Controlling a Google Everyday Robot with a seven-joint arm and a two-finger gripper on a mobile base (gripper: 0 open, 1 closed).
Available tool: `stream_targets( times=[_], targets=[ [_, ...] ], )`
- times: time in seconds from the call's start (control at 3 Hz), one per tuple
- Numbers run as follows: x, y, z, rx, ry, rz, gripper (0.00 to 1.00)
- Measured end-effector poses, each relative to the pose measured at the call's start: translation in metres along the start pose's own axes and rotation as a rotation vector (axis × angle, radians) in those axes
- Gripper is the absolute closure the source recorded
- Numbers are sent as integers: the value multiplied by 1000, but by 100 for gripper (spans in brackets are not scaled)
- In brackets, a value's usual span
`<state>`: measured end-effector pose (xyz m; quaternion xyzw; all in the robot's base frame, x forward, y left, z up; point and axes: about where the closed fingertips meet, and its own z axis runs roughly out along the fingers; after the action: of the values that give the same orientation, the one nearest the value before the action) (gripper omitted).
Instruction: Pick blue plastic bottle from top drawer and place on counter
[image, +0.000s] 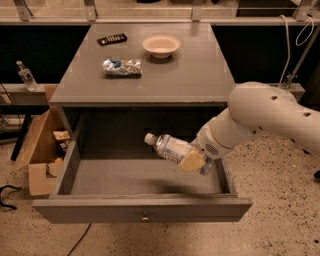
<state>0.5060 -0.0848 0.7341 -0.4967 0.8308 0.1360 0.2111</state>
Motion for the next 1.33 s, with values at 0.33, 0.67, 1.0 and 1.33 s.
stream_targets(
  times=[0.33,0.67,1.0,1.33],
  targets=[
    [0,0,0,0,0,0,100],
    [-5,-11,-18,10,-1,4,100],
    [-22,-39,-63,57,10,2,100],
    [-40,-74,-105,104,37,35,100]
  ],
)
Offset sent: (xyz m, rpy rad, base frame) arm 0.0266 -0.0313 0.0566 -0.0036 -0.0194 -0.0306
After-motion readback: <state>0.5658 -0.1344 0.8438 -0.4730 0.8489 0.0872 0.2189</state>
